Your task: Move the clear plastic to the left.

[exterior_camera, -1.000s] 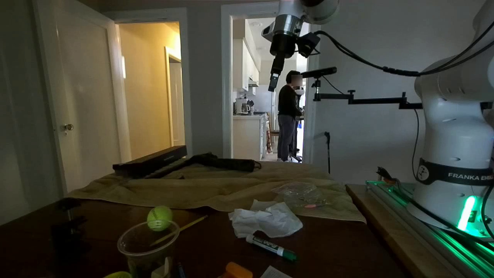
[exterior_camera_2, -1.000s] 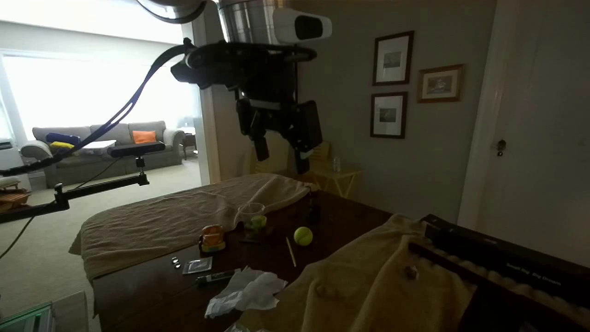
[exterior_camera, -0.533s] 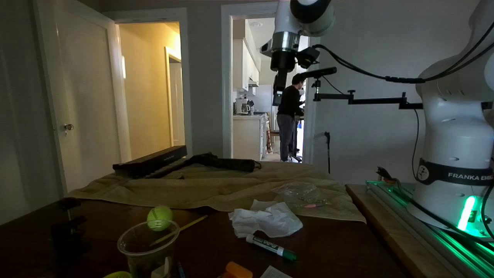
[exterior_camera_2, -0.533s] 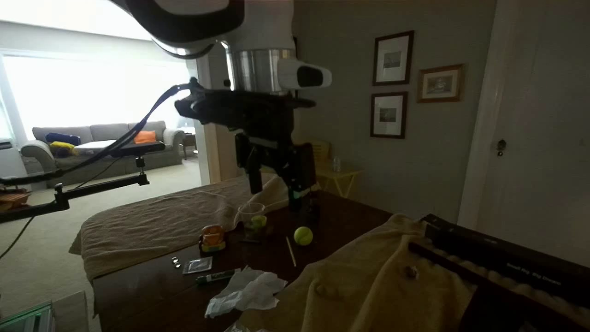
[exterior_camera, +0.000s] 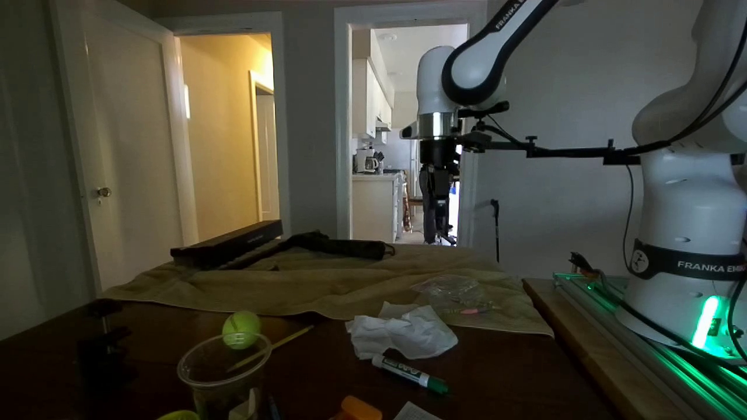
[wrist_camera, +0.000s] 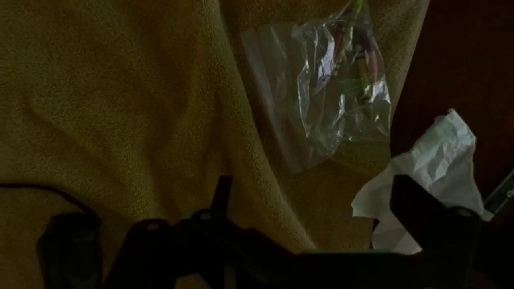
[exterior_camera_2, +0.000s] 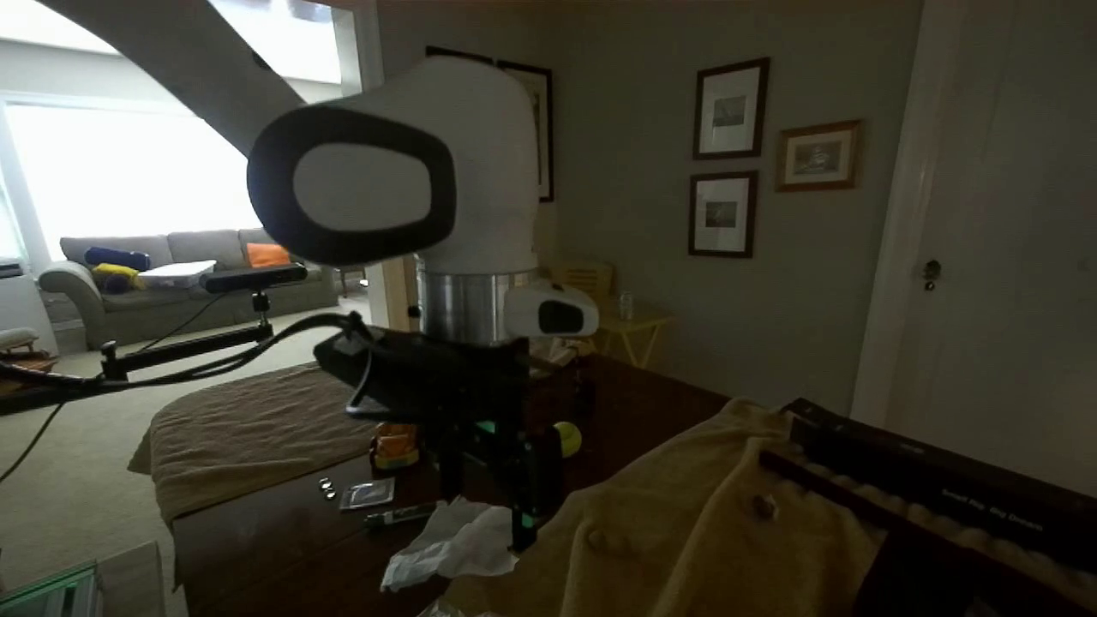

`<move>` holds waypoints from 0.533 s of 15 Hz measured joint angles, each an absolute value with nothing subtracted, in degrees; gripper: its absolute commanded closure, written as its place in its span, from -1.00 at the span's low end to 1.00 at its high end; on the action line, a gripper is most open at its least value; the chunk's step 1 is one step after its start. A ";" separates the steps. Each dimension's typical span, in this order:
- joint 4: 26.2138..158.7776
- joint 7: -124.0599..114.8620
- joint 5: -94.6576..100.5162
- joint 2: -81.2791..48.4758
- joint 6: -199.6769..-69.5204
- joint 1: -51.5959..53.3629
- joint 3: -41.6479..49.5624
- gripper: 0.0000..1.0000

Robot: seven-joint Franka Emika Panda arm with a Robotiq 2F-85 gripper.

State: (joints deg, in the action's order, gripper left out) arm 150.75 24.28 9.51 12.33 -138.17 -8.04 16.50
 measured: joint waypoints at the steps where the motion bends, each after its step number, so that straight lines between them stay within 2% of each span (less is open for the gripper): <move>1: 152.26 23.93 12.39 11.27 -142.72 -8.77 16.27 -1.00; 8: 152.60 23.76 12.74 10.27 -143.91 -9.13 15.88 -1.00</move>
State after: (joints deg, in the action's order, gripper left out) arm 152.60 23.76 12.74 10.27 -143.91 -9.13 15.88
